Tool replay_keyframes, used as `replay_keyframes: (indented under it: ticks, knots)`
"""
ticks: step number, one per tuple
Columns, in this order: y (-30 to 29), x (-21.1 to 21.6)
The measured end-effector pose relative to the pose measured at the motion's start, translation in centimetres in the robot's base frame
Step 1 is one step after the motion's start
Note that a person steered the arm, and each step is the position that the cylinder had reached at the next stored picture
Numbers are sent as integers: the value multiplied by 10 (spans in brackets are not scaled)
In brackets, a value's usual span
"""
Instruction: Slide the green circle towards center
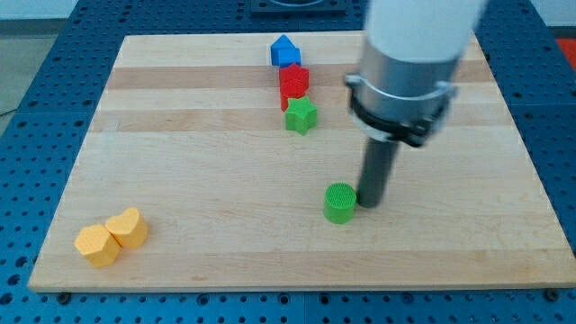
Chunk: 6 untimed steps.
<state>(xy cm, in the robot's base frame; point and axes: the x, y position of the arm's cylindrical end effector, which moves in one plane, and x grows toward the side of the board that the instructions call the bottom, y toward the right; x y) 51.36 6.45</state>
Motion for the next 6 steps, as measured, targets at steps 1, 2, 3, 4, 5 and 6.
replay_keyframes:
  ticks: [1, 2, 3, 4, 5, 6]
  knots:
    - [-3, 0]
    - [27, 36]
    - [26, 66]
    - [-29, 64]
    - [-43, 25]
    - [-44, -17]
